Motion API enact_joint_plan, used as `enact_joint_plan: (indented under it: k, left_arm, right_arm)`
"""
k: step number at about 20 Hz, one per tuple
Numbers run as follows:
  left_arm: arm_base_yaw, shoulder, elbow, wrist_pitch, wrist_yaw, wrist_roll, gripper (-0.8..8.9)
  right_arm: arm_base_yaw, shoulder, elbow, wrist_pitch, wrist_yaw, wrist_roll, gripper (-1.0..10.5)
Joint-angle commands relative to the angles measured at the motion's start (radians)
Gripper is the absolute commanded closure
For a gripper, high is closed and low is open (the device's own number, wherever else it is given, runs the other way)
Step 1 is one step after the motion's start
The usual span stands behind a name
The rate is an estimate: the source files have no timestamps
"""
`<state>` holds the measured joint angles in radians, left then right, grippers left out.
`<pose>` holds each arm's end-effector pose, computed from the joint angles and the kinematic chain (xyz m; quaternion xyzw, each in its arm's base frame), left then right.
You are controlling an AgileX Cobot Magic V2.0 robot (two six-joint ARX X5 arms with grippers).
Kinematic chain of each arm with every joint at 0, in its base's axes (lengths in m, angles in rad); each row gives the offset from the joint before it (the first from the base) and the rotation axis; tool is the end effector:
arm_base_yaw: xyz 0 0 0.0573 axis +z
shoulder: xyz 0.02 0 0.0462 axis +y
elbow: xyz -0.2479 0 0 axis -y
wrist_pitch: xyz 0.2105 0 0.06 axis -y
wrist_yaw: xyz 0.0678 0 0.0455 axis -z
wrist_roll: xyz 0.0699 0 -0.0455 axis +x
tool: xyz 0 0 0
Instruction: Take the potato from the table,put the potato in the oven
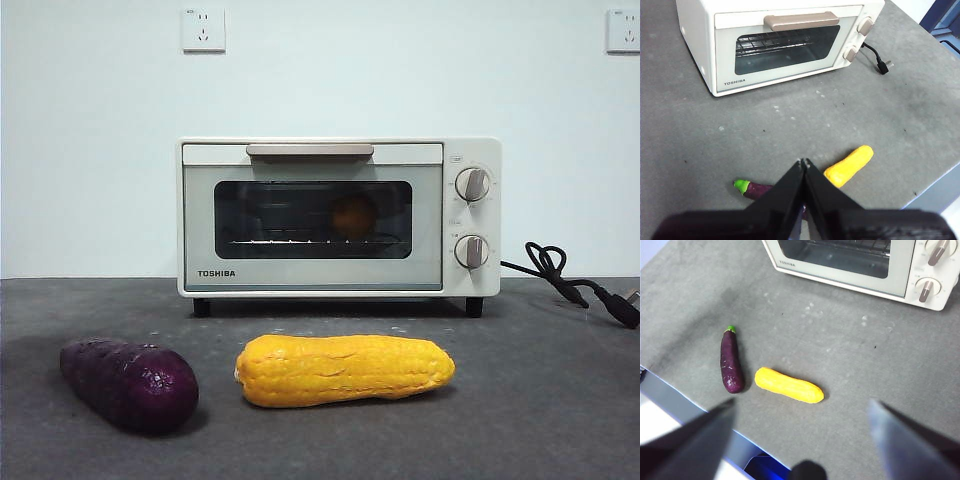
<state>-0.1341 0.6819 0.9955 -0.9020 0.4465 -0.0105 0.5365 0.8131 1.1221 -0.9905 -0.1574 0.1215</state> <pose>0.1130 -0.0457 0.3091 -0.0499 0.2879 -0.2724 0.9167 0.1132 0.0800 0.3186 -0.0090 0.3471 0.3000 0.8885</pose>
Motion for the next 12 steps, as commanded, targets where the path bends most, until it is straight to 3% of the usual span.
enact_joint_plan:
  k: [1,12]
  left_arm:
    - [-0.002,-0.002,0.001,-0.013,-0.002,0.014,8.21]
    - [-0.002,-0.002,0.001,-0.012,-0.001,0.014,8.18]
  right_arm:
    - [0.002,0.000,0.000,0.005,0.000,-0.009,9.5]
    - [0.002,-0.002,0.000,0.004,0.003,-0.007,9.5]
